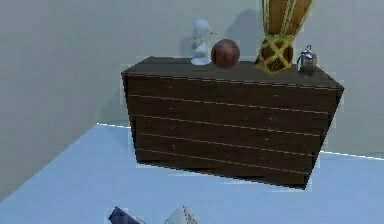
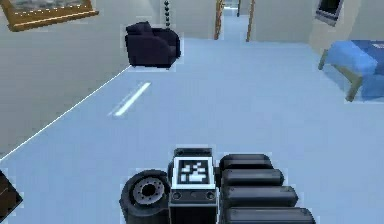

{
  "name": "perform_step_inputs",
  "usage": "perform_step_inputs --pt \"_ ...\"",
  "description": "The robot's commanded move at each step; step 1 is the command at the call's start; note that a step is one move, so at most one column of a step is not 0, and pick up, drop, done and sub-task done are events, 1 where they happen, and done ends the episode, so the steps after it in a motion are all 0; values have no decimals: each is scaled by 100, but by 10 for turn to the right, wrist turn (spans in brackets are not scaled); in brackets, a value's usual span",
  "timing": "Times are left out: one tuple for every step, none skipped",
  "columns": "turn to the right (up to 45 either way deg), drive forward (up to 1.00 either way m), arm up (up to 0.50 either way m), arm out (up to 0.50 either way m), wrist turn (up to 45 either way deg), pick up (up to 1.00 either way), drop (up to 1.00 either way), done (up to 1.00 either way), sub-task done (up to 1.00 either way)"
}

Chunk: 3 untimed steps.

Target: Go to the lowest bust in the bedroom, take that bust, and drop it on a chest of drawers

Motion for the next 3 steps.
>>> perform_step_inputs --pt "30 0 0 0 0 0 0 0 0" --pt "0 90 0 0 0 0 0 0 0" --pt "240 0 0 0 0 0 0 0 0"
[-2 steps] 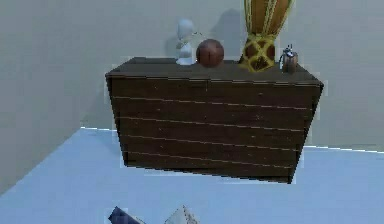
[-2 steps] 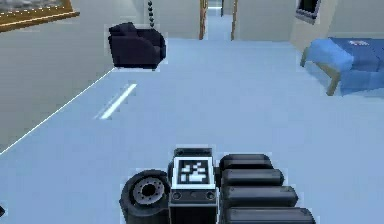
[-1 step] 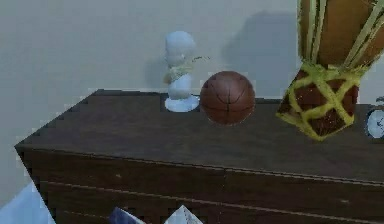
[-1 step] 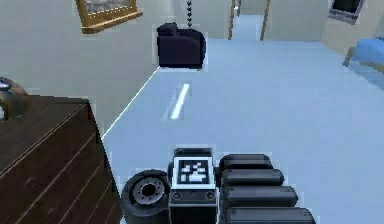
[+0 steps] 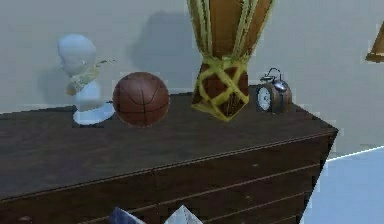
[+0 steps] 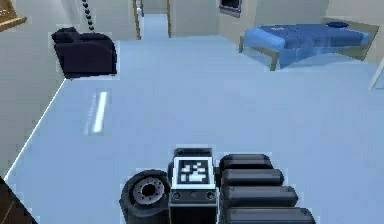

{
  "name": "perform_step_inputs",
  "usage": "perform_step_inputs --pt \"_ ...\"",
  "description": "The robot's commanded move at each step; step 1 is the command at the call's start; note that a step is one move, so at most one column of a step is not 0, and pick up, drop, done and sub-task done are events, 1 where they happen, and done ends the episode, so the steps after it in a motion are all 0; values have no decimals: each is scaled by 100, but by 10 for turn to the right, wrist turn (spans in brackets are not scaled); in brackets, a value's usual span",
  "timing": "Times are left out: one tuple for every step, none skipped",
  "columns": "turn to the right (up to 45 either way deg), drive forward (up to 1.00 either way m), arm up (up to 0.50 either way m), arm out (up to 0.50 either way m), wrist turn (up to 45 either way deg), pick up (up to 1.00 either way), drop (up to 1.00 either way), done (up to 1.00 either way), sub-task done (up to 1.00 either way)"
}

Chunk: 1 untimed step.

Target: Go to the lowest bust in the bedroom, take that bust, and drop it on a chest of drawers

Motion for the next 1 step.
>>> perform_step_inputs --pt "-270 0 0 0 0 0 0 0 0"
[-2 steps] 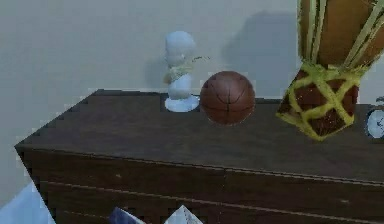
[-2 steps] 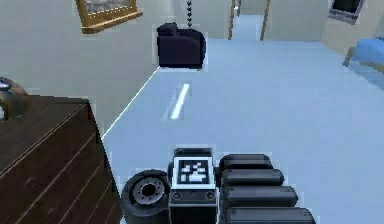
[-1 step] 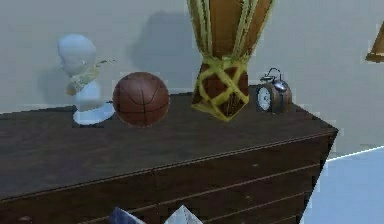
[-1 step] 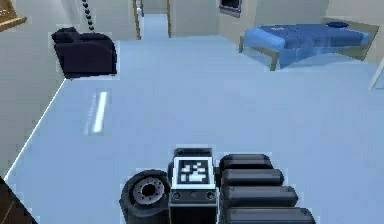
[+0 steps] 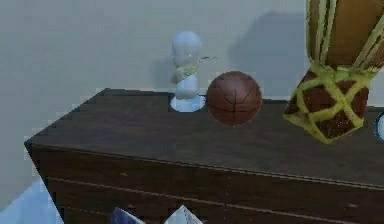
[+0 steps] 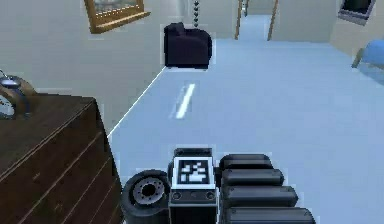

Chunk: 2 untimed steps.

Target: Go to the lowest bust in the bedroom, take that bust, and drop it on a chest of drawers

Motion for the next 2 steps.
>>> perform_step_inputs --pt "270 0 0 0 0 0 0 0 0" --pt "-210 0 0 0 0 0 0 0 0"
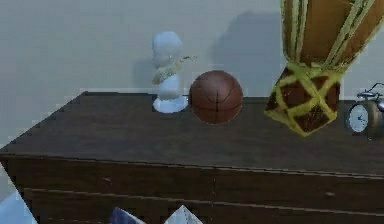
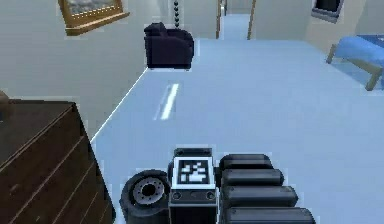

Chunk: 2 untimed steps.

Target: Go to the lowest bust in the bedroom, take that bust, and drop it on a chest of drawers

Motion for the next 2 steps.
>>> perform_step_inputs --pt "240 0 0 0 0 0 0 0 0" --pt "-180 0 0 0 0 0 0 0 0"
